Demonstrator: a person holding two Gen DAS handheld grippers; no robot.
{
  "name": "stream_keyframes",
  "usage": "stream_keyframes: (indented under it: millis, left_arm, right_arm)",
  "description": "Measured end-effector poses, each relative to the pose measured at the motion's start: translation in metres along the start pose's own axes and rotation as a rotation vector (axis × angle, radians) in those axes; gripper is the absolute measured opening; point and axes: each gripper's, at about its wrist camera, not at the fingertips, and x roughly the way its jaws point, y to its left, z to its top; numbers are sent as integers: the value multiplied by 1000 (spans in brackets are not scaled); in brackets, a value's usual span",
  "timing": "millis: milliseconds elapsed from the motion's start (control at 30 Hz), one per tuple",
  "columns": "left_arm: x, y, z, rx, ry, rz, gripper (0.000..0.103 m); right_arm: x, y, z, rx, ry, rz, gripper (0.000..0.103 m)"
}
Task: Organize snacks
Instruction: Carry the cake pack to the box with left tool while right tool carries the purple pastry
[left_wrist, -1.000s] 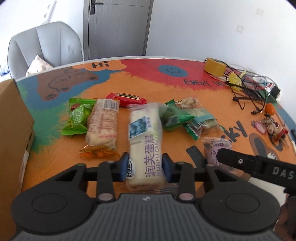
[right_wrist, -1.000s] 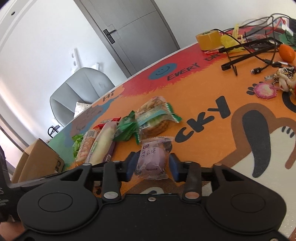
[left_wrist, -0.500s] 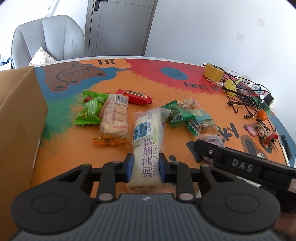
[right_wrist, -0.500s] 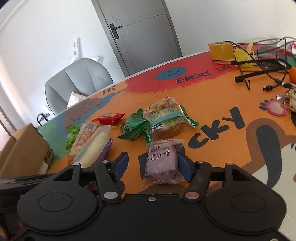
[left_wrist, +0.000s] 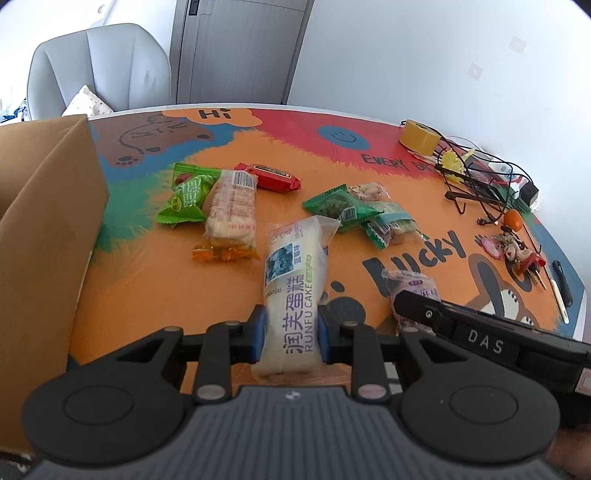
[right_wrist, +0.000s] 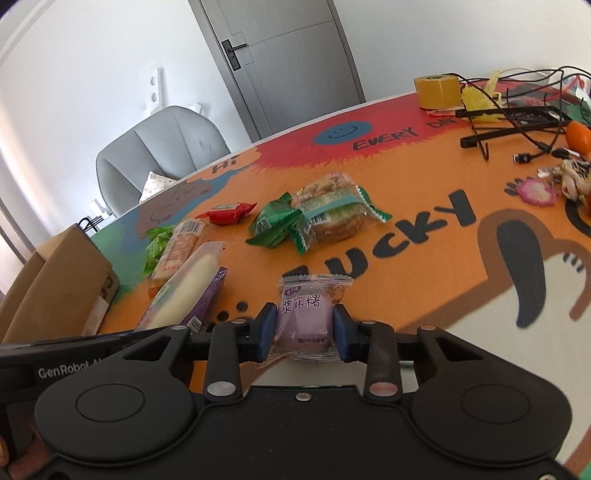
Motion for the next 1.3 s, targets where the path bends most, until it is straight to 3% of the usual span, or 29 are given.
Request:
stream_keyframes:
  millis: [433,567,667,800,933,1067,1300]
  left_arm:
    - [-23,-1,-13,17,7,1,32]
    - [-17,0,-9,12,-7,1,38]
    - [-8,0,-4,0,-6,-4,39]
    - [3,-1,-2,2,4,-1,39]
    - [11,3,-4,-23,9,-16,38]
    - [11,-2,-8,25,-6,4,38]
    - [6,-1,-13,25,-24,12,29]
  right_arm:
    - [-24,0,-16,7,2,-2,34]
    - [-23,-2,-15,12,-10,-13,37]
    - [-18,0,-13,-8,-6,-19,46]
    - [-13,9,-14,-62,-4,-46,54]
    - [-10,16,-16,-117,-5,-73,55]
    - [-11,17,-18,-137,-8,-73,55]
    - [-15,21,-22,-163,-1,-92,55]
